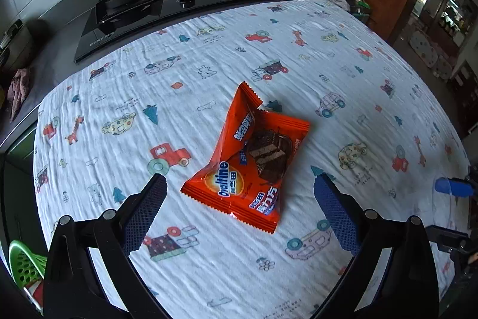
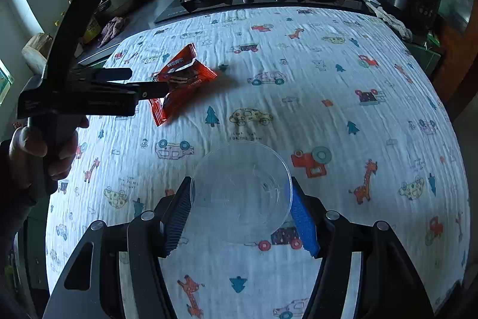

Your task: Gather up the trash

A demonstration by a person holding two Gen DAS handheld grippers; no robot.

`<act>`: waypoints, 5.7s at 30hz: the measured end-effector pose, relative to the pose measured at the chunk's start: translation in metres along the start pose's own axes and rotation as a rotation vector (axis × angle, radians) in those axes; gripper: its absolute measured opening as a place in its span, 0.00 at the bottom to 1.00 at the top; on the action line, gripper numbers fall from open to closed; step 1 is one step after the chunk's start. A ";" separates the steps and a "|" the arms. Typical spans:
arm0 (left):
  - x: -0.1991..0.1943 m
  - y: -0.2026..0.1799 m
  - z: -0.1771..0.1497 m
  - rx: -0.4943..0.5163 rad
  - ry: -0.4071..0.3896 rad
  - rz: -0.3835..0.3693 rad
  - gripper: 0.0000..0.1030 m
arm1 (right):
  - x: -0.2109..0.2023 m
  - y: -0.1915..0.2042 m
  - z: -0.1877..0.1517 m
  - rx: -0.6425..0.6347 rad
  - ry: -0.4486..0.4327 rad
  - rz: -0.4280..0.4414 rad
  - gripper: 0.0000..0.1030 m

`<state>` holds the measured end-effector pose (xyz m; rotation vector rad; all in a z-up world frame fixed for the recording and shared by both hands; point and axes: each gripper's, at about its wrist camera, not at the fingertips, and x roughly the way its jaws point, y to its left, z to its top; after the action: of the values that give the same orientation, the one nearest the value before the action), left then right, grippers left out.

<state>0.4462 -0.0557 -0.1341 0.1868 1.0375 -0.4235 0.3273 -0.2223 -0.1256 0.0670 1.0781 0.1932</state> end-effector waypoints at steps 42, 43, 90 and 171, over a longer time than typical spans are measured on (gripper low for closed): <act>-0.132 0.073 -0.083 -0.046 -0.186 0.168 0.43 | -0.025 0.094 0.004 -0.166 -0.054 0.103 0.59; -0.138 0.080 -0.089 -0.060 -0.183 0.184 0.43 | -0.025 0.102 0.006 -0.181 -0.056 0.113 0.59; -0.209 0.267 -0.304 -0.471 -0.068 0.406 0.77 | 0.078 0.441 0.074 -0.526 0.062 0.426 0.60; -0.329 -0.038 -0.314 -0.515 -0.341 0.478 0.95 | -0.172 0.148 -0.129 -0.273 -0.273 0.277 0.91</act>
<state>0.0374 0.1018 -0.0057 -0.0999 0.7041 0.2445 0.1169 -0.1151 -0.0152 -0.0033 0.7599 0.5632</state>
